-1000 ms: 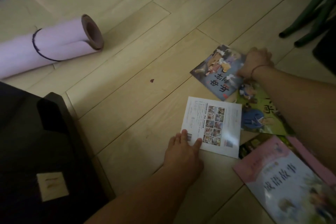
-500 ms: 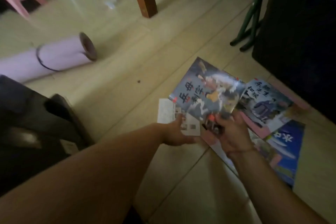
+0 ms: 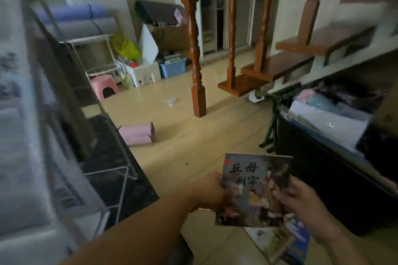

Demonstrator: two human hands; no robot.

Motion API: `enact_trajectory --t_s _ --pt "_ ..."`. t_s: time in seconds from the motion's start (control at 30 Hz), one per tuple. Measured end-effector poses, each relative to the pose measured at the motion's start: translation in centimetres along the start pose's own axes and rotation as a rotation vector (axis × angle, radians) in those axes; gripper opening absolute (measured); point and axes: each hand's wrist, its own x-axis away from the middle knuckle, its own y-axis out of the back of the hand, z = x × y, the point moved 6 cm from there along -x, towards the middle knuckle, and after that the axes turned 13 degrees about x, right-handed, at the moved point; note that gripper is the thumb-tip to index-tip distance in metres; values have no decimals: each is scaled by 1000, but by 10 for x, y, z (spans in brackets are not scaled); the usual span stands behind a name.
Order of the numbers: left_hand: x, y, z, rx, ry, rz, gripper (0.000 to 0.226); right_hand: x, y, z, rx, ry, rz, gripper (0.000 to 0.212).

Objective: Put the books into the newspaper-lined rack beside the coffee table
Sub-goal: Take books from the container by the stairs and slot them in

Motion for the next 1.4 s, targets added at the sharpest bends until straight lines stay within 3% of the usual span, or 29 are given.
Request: enact_trajectory --t_s 0.07,0.13,0.2,0.27,0.3,0.33,0.4,0.5,0.57,0.63,0.77,0.87,1.0,1.1,1.4 --pt "38 8 -13 -17 -60 -18 48 21 -8 32 182 41 -41 45" --pt "79 22 -23 113 -154 -46 36 33 -11 52 252 23 -137 38" --pt "123 37 -26 169 -240 -115 23 42 -28 75 300 -14 -121 43" --pt "168 53 -23 162 -283 -230 25 46 -54 95 297 -27 57 63" --pt "188 61 -24 160 -304 -268 27 49 -66 109 353 25 101 86" --pt "206 71 -24 168 -335 -298 26 55 -71 128 427 86 38 112" --pt "247 90 -35 189 -411 -334 22 83 -98 178 670 465 -127 119" --pt "308 122 -57 200 -528 -409 25 132 -154 264 1166 1054 -348 93" --pt "350 143 -74 235 -594 -464 25 161 -192 313 1206 1229 -385 79" --pt "385 169 -90 239 -724 -556 24 186 -228 358 1232 1347 -446 81" --pt "427 242 -97 270 -921 -930 28 207 -305 419 1314 1487 -508 71" --pt "426 281 -93 219 -877 -1150 24 192 -358 438 1403 1559 -531 68" --pt "400 310 -80 84 -754 -1281 14 164 -393 438 1458 1559 -576 68" --pt "384 318 -71 -18 -674 -1281 12 151 -398 423 1513 1545 -619 76" --pt "345 322 -37 -244 -390 -1219 21 116 -384 360 1602 1459 -604 70"
